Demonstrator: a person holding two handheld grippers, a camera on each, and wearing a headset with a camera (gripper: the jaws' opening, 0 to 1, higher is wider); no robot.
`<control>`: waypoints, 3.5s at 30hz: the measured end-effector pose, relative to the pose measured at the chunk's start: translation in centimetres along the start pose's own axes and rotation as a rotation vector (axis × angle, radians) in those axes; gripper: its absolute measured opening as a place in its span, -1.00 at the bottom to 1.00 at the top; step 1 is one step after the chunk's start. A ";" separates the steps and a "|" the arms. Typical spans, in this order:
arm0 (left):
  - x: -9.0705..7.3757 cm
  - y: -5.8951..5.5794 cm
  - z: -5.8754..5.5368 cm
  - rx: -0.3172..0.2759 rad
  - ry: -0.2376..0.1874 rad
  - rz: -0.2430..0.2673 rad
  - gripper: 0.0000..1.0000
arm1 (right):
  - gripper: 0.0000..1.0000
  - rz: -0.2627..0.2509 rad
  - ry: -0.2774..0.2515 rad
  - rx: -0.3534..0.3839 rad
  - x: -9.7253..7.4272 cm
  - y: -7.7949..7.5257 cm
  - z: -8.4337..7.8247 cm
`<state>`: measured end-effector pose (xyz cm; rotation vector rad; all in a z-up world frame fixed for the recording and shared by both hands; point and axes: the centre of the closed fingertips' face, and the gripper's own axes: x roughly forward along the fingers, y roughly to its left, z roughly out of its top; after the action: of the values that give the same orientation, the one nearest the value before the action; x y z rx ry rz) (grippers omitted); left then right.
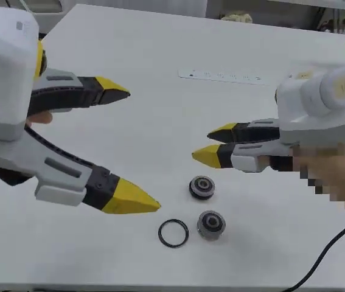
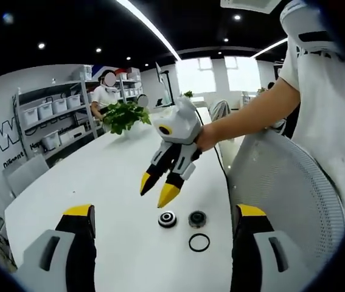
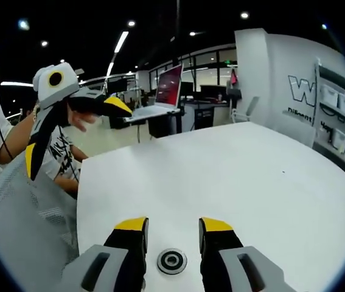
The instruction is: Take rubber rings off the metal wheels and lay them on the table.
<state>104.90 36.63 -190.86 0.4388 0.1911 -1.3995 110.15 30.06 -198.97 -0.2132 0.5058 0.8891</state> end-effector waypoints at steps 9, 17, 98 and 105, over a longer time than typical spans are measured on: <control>3.8 2.2 0.9 0.020 0.022 -0.030 0.78 | -0.41 0.072 0.010 0.004 0.3 -0.6 -2.1; 7.4 3.0 1.1 -0.049 -0.034 -0.060 0.65 | -0.42 0.081 0.014 0.066 0.0 -1.2 -4.3; 15.2 -0.6 -10.2 -0.147 0.114 -0.008 -0.85 | -0.67 0.066 0.173 -0.013 1.0 -0.4 -9.6; 15.2 -0.6 -10.1 -0.152 0.111 -0.007 -0.85 | -0.58 0.068 0.162 -0.048 1.6 -0.3 -9.5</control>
<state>108.18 26.88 -205.95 0.3898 0.3871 -1.3572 108.05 27.37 -208.00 -0.3153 0.6454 0.9553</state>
